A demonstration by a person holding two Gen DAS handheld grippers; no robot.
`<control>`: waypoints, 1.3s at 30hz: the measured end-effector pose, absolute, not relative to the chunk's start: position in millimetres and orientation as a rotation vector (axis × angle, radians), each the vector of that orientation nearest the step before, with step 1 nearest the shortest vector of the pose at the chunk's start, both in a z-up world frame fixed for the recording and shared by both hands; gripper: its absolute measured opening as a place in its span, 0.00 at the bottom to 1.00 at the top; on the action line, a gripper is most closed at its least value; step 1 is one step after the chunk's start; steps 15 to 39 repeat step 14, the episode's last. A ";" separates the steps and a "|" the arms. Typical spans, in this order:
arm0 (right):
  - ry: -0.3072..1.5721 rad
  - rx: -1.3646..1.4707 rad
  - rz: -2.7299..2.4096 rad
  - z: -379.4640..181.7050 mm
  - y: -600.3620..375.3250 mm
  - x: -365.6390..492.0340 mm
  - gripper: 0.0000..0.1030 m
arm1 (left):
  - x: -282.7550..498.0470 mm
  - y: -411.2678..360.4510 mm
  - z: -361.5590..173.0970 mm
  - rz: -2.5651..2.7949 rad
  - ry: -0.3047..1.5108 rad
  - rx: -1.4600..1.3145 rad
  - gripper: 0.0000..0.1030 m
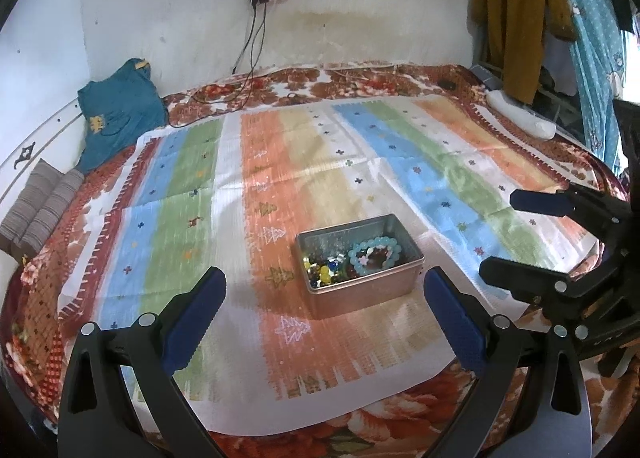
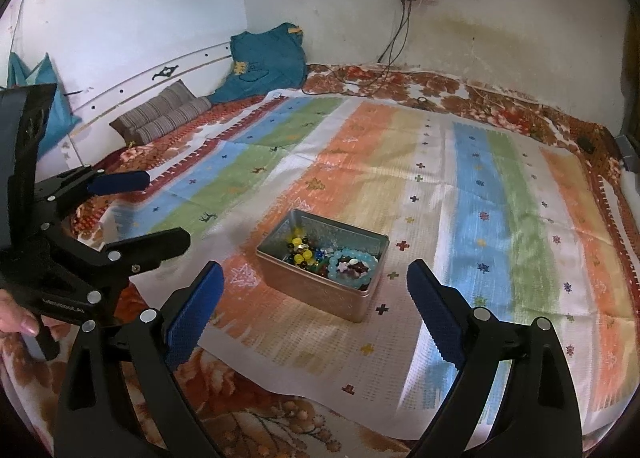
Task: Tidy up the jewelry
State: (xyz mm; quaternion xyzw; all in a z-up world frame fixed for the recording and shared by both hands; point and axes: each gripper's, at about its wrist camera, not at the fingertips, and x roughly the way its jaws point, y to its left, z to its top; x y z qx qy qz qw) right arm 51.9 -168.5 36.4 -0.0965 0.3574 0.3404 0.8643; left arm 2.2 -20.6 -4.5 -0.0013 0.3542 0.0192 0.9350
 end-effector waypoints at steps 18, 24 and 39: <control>0.674 -0.159 0.738 48.6 -176.2 41.2 0.94 | -9.4 -26.0 4.3 0.026 0.649 0.008 0.94; 0.674 -0.159 0.738 48.6 -176.2 41.2 0.94 | -9.4 -26.0 4.3 0.026 0.649 0.008 0.94; 0.674 -0.159 0.738 48.6 -176.2 41.2 0.94 | -9.4 -26.0 4.3 0.026 0.649 0.008 0.94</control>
